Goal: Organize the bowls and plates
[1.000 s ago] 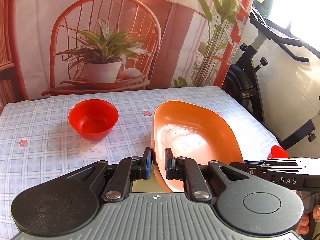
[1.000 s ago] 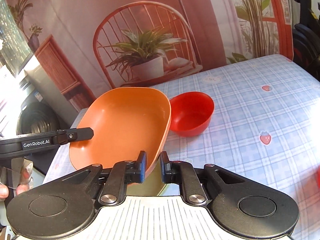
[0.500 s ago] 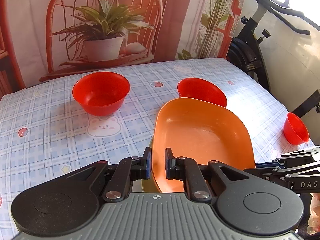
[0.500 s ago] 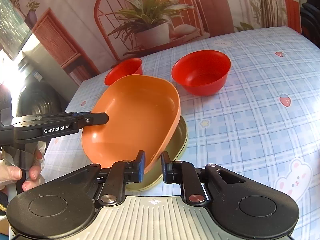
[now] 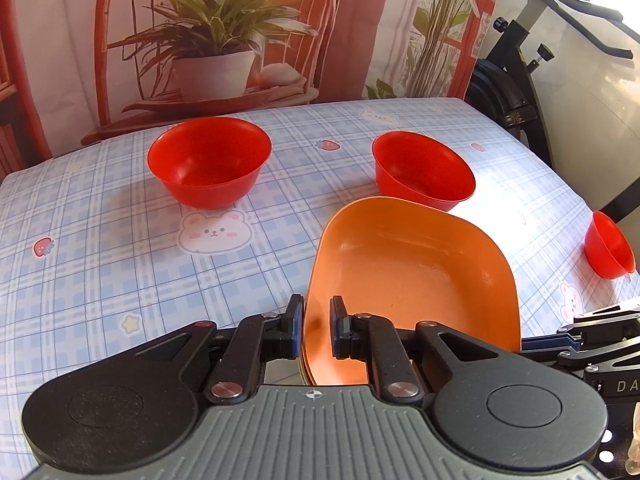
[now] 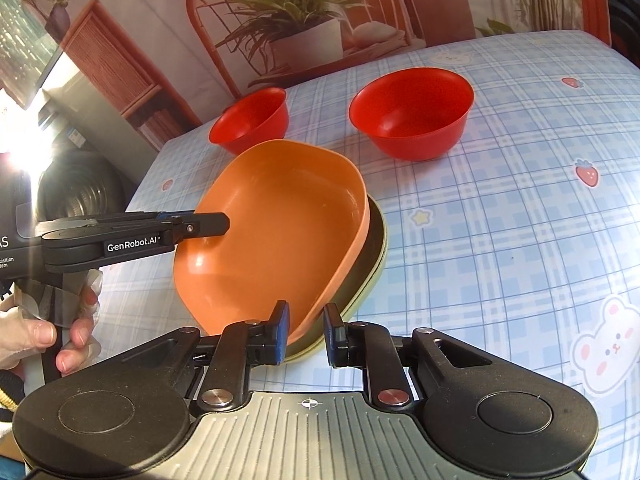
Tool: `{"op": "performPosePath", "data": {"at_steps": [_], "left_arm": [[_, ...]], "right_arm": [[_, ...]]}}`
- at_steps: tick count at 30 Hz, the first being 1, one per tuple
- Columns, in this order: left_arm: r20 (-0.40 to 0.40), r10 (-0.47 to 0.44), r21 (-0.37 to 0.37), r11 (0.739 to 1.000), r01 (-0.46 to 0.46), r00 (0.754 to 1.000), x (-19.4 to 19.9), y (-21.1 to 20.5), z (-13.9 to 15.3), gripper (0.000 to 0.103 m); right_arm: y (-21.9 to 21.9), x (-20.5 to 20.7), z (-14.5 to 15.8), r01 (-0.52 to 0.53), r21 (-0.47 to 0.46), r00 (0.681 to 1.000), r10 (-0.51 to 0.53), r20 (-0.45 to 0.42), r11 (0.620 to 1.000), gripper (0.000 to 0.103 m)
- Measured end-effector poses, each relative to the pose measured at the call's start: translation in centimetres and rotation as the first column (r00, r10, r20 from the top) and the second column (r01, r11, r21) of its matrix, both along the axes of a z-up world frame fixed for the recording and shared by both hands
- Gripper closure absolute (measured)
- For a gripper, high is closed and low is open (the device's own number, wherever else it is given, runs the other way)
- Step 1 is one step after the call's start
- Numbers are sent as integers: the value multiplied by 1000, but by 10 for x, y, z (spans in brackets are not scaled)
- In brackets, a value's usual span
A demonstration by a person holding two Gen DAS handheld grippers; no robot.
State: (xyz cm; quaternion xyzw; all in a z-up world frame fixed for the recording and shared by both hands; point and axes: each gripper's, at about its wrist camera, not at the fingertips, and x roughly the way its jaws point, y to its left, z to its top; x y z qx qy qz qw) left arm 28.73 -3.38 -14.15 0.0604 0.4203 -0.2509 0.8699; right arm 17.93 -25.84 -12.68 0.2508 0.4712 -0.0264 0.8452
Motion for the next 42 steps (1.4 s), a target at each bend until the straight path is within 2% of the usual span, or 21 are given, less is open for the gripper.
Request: {"op": "performPosePath", "data": {"at_steps": [9,15,24,27,30,42], "left_arm": [[-10,8,24,1000,-7,1000,-1,-3,-6,89],[-15,14,29,999,-13,1000,1,-3,-7,89],[-24,35,30,999,-34,999,2,-3,-9,89],[-24,37,29,999,-36,999,3,-3,-9,89],[-26,35,28,999,-34,999,3,-3,-10,89],[-32,37,26,999,-36,999,4,-3,-12,87]], "right_arm": [[0,0,0,2,-1,1000,-2,1,1000,86],[-6,-2,-1,10,10,1000,-10,-5,1000,81],[-30,0,1,96,-10,995,-95,32,995,81],[-34,1,-1,113,-7,993,-112,46,994,83],[-34,1,-6,102,21,993,-103,51,995,92],[-32,1,-10,102,16,994,-103,44,995,91]]}}
